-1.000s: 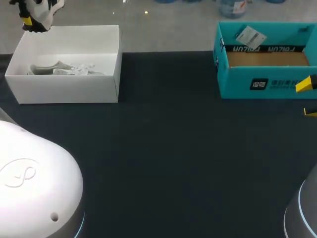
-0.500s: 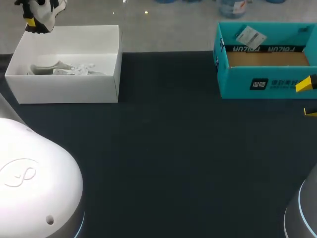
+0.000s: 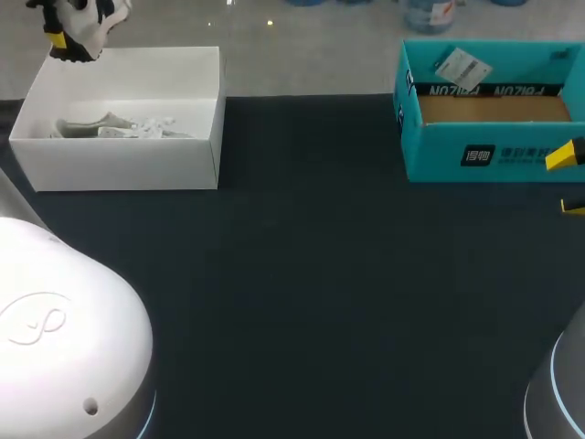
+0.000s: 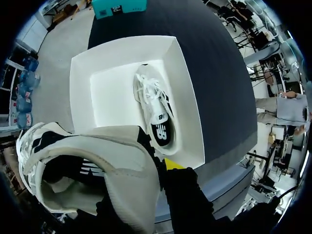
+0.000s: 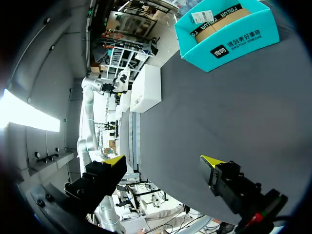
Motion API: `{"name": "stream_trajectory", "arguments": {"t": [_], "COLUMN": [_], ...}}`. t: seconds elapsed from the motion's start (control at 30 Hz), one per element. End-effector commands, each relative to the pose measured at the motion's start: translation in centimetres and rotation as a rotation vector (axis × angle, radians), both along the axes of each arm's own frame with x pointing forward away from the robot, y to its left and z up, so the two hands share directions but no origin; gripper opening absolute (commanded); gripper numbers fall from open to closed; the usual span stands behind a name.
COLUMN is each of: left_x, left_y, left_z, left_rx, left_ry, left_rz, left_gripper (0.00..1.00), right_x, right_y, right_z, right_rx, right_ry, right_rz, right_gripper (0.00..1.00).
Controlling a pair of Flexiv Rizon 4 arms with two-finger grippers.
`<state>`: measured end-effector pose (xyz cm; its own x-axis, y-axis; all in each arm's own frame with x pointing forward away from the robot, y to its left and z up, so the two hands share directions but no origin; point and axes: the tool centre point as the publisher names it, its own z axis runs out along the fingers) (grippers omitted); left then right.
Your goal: Take the shoe out of the shoebox, open the shoe tongue, remove and reinsert the insole, then place the shoe into the shoebox
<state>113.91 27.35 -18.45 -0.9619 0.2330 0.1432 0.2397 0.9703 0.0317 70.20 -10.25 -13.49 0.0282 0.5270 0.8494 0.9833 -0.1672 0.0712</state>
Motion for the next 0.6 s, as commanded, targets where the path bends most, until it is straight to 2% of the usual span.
{"name": "stream_trajectory", "arguments": {"t": [0.03,0.23,0.6], "left_x": [-1.0,0.5,0.5], "left_y": [-0.3,0.1,0.1], "left_z": [0.2,0.3,0.3], "left_rx": [0.045,0.037,0.037], "left_ry": [-0.047,0.013,0.013], "left_rz": [-0.446,-0.837,-0.837], "left_gripper": [0.00,0.00,0.00], "right_x": [-0.1,-0.1,-0.1], "right_y": [0.0,0.0,0.0], "right_z": [0.0,0.0,0.0], "right_rx": [-0.002,-0.002,-0.002], "right_ry": [0.000,0.000,0.000], "right_rz": [-0.003,-0.003,-0.003], "right_gripper": [1.00,1.00,1.00]}}
